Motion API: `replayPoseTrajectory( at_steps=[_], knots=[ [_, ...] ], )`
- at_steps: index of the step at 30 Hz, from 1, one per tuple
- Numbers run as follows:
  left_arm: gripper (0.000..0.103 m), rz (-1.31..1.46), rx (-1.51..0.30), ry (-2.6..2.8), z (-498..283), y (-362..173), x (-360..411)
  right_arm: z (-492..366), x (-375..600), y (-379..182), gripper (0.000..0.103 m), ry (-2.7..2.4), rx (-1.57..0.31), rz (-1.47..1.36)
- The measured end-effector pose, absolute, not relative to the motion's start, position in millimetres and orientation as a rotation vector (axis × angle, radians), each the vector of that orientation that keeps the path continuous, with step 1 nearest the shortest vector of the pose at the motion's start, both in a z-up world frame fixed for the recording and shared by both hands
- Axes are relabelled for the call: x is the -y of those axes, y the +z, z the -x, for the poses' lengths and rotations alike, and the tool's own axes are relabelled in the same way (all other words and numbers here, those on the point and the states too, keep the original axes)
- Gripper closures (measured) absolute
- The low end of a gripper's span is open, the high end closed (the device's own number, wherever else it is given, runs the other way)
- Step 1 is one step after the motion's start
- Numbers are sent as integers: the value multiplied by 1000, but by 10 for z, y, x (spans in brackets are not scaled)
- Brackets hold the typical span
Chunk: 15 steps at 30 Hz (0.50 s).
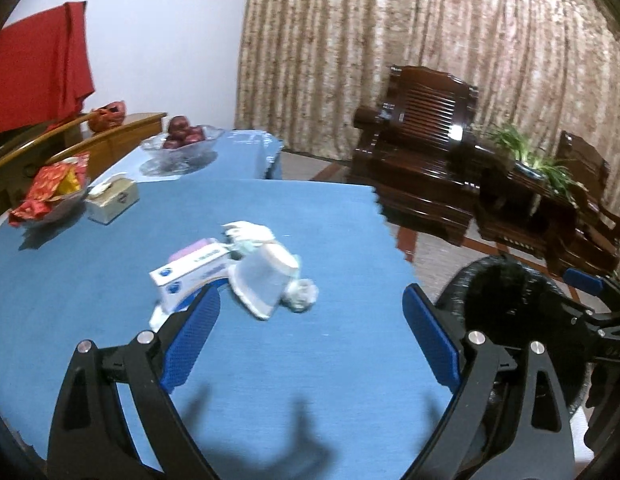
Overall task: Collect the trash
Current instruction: 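Move both tools back to the table over the white box and paper cup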
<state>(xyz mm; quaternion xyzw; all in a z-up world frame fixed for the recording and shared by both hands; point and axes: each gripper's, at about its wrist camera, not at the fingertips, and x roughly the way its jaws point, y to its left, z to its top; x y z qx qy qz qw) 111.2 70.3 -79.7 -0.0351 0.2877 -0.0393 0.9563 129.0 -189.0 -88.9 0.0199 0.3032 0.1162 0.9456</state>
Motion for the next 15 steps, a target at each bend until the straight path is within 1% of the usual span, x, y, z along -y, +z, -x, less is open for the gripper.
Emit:
replayPoseTrajectory(
  at_steps=[15],
  knots=[
    [13, 94, -612, 73, -1392, -1026, -1520, -1956, 886, -881, 6, 388, -605, 13]
  ],
)
